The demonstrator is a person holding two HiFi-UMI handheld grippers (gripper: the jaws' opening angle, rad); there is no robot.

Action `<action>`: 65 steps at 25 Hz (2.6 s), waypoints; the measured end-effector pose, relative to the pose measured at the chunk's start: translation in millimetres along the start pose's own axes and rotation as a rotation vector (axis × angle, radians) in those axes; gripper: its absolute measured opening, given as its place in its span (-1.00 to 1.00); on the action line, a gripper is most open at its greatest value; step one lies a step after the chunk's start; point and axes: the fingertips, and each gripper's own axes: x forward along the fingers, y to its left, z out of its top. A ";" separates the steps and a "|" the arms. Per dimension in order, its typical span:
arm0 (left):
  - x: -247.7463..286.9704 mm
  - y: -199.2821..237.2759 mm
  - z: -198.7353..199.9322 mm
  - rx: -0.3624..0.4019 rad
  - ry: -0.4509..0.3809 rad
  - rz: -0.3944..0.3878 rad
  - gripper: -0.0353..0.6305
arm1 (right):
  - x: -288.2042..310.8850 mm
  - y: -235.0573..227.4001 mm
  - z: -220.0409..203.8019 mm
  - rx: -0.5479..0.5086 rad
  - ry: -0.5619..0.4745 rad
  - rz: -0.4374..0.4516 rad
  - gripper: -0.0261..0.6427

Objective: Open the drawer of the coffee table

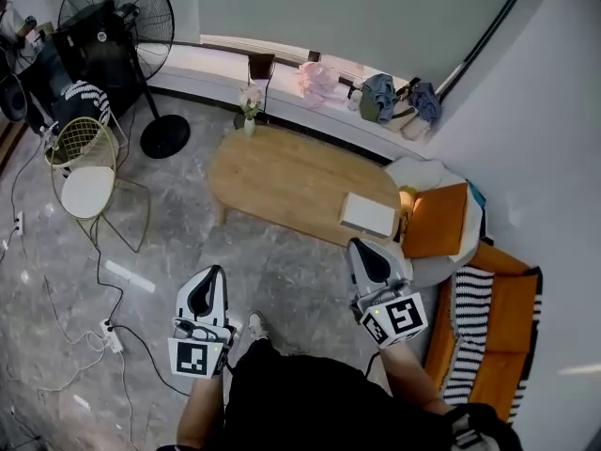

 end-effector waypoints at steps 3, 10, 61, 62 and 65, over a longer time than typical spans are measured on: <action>18.2 22.8 -10.7 -0.040 0.002 -0.036 -0.88 | 22.3 -1.1 6.2 -0.014 0.004 -0.034 -0.91; 49.4 47.6 -18.4 -0.031 0.011 -0.101 -0.87 | 42.0 -10.0 -11.6 0.030 0.021 -0.111 -0.91; 184.2 103.0 -235.7 0.049 0.150 0.025 -0.87 | 207.1 -80.7 -240.4 -0.032 0.140 0.196 -0.91; 185.4 103.6 -252.0 0.047 0.145 0.022 -0.87 | 212.3 -80.0 -255.3 -0.038 0.135 0.204 -0.91; 185.8 103.9 -305.5 0.019 0.142 0.002 -0.87 | 225.2 -75.6 -300.8 -0.046 0.125 0.226 -0.91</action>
